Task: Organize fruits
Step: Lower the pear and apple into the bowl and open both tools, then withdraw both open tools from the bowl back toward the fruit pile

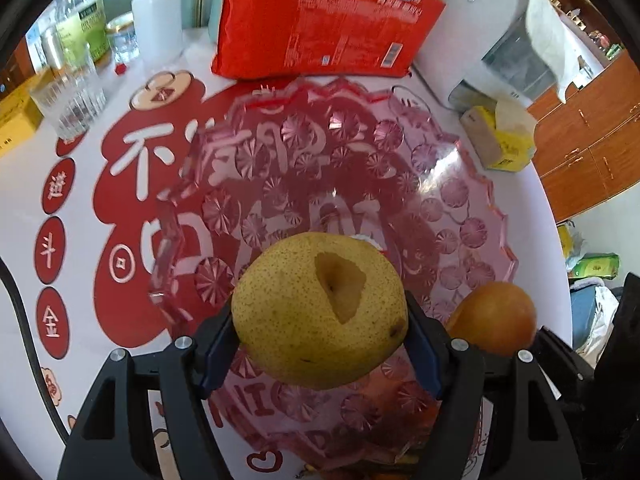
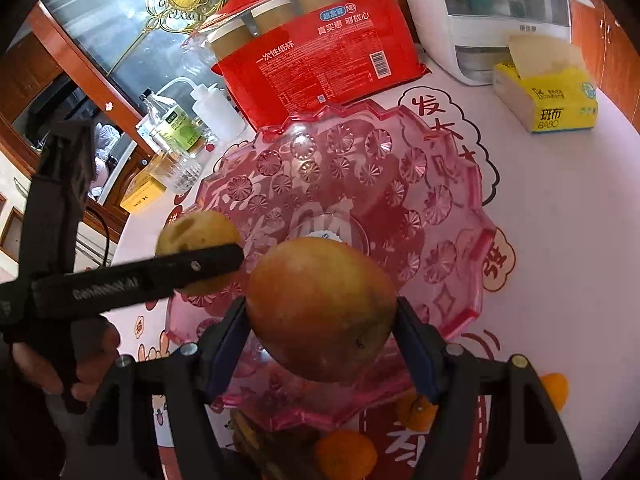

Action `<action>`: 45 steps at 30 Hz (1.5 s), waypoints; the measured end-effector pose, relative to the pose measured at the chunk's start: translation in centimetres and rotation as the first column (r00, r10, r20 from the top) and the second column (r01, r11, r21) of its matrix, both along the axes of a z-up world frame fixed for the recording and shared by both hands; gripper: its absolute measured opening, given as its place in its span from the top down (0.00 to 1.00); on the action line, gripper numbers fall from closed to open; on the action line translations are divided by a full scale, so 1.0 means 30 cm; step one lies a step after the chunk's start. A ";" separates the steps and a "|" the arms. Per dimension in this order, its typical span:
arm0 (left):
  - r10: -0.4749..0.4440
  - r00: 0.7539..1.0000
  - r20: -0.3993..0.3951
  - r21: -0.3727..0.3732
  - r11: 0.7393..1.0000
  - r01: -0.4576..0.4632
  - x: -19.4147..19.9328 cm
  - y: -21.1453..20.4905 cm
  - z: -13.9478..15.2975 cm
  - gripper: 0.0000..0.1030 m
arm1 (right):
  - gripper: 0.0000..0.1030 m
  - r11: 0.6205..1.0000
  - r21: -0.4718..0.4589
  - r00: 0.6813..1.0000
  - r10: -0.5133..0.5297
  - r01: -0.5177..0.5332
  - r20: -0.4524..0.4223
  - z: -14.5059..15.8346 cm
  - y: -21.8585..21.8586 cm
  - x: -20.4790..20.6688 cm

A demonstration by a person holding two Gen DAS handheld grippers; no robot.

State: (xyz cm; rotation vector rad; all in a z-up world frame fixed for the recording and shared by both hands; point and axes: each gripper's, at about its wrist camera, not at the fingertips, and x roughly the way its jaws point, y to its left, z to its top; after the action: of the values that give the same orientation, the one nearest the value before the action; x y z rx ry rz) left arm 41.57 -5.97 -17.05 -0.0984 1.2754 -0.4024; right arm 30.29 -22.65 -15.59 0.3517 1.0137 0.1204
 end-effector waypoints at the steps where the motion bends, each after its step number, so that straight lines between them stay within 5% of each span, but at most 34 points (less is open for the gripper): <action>1: -0.004 1.000 -0.011 0.001 1.000 0.004 0.006 -0.002 -0.008 0.30 | 0.31 1.000 -0.011 1.000 0.002 -0.002 -0.002 -0.001 0.001 0.006; 12: 0.030 0.999 -0.044 0.044 0.999 -0.028 0.001 0.019 0.004 0.28 | 0.30 0.998 -0.066 0.999 -0.002 -0.001 -0.053 -0.010 0.017 0.018; 16: 0.045 0.999 0.029 0.004 0.999 -0.045 -0.031 0.036 0.104 0.17 | 0.30 0.999 -0.047 1.000 -0.014 0.015 0.023 0.064 0.002 -0.013; 20: 0.058 0.994 0.088 -0.012 0.998 -0.057 -0.091 0.056 0.215 0.17 | 0.30 0.997 -0.075 0.997 -0.031 0.036 0.071 0.151 -0.007 -0.053; 31: 0.150 0.974 0.172 -0.082 0.987 -0.137 -0.329 0.215 0.445 0.17 | 0.30 0.994 -0.070 0.987 -0.073 0.084 0.143 0.308 -0.005 -0.310; 45: 0.145 0.977 0.156 -0.077 0.988 -0.135 -0.589 0.378 0.442 0.17 | 0.30 0.973 -0.040 0.972 -0.222 0.225 0.082 0.228 -0.052 -0.676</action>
State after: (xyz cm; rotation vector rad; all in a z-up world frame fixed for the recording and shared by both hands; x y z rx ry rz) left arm 23.90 5.36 -3.79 -0.2066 1.0890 -0.3241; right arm 10.00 -24.22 -8.76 0.4114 0.8931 -0.0937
